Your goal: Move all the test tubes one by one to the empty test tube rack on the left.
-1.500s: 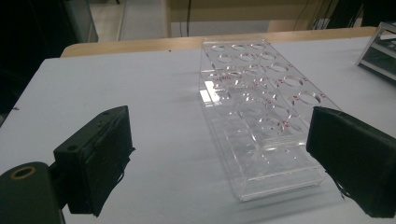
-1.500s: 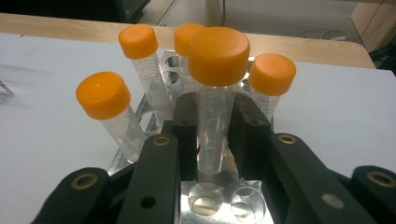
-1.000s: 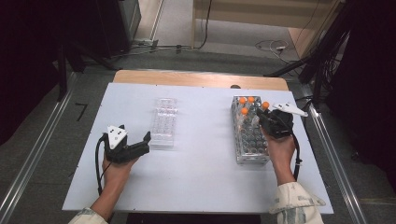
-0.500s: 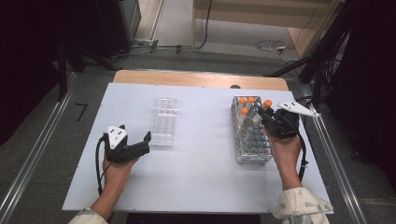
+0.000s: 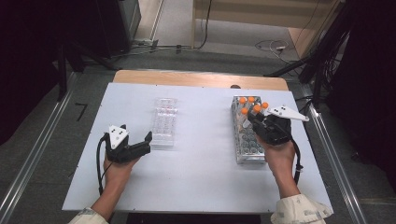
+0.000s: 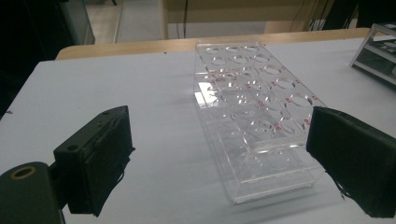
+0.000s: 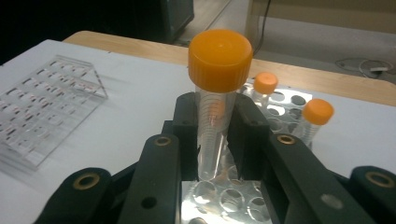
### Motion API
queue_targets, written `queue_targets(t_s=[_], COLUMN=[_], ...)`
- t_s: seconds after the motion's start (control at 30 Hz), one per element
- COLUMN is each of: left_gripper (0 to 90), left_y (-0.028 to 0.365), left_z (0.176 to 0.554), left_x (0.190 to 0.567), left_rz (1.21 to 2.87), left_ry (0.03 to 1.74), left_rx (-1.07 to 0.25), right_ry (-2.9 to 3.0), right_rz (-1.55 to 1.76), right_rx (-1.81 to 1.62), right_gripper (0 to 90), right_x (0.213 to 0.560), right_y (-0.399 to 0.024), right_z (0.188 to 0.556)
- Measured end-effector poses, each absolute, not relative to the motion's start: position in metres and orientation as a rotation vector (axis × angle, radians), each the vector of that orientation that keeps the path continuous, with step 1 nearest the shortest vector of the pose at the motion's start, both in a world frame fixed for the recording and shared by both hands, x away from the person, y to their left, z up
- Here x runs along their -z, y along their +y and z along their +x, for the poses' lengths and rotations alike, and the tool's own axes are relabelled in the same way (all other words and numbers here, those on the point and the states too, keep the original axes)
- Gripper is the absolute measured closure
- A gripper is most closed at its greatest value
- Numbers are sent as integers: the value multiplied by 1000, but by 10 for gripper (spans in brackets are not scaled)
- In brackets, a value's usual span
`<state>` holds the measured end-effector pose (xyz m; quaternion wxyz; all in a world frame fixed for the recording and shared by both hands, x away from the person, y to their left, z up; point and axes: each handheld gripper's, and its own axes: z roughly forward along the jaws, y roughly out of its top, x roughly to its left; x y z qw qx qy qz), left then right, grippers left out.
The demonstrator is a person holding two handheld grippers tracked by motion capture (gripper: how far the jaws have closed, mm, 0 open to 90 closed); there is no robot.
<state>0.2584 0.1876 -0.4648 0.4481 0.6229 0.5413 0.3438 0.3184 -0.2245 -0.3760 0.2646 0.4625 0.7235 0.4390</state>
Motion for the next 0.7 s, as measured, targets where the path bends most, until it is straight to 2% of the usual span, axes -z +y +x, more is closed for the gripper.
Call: queue_targets(t_s=[0.7], left_gripper=[72], left_y=[182], left_z=[257], left_x=[459], left_rz=[1529], left_ry=[1311], left_rx=[-842], right_ry=[2102], right_rz=[1168], right_rx=[-1191], right_gripper=[719], right_x=[398], right_y=[-181], right_z=[325])
